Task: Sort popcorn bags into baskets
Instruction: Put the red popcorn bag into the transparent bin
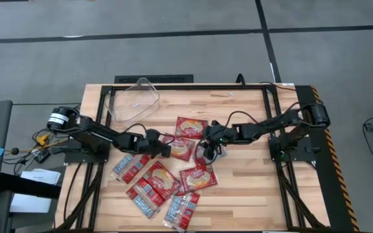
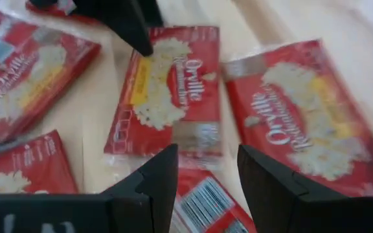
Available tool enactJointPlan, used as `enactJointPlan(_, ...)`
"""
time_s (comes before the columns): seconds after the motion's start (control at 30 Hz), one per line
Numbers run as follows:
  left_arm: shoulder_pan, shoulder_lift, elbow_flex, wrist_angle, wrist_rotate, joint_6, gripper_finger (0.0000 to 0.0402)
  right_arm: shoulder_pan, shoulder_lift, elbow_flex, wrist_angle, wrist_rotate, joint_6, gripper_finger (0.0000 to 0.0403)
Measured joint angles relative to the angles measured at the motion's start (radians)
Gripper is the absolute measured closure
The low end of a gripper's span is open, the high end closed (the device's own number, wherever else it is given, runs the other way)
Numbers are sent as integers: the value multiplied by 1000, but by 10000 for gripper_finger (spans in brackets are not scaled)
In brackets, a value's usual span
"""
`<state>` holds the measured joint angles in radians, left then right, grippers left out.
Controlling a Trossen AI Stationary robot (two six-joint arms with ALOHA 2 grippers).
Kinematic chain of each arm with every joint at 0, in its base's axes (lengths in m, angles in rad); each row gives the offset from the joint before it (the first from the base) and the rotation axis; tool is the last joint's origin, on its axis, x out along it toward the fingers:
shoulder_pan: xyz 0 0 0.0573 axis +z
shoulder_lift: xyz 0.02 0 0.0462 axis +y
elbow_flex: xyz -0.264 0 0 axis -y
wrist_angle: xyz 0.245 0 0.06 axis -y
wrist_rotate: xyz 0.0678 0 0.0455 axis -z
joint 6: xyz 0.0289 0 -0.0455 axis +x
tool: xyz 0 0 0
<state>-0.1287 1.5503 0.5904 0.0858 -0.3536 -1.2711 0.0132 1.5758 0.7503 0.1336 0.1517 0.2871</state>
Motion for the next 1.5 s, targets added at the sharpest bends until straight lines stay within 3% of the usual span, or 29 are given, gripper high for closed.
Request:
enactJointPlan(0.23, 39, 29, 0, 108, 118, 25, 129, -14, 121, 4, 123, -79, -51, 233)
enactJointPlan(0.53, 41, 43, -2, 176, 96, 4, 130, -14, 273, 54, 111, -110, -34, 255)
enactJointPlan(0.93, 41, 44, -3, 215, 87, 1, 137, -28, 297, 127, 80, -135, -132, 272)
enactJointPlan(1.1, 41, 44, -2, 217, 84, -15, 208, -31, 297, 129, 72, -134, -131, 276)
enactJointPlan(1.33, 40, 42, 3, 213, 70, -22, 377, -31, 237, 131, 52, -130, -130, 282)
enactJointPlan(1.5, 41, 33, 3, 255, 103, -109, 388, -47, 83, 133, -42, -130, -139, 285)
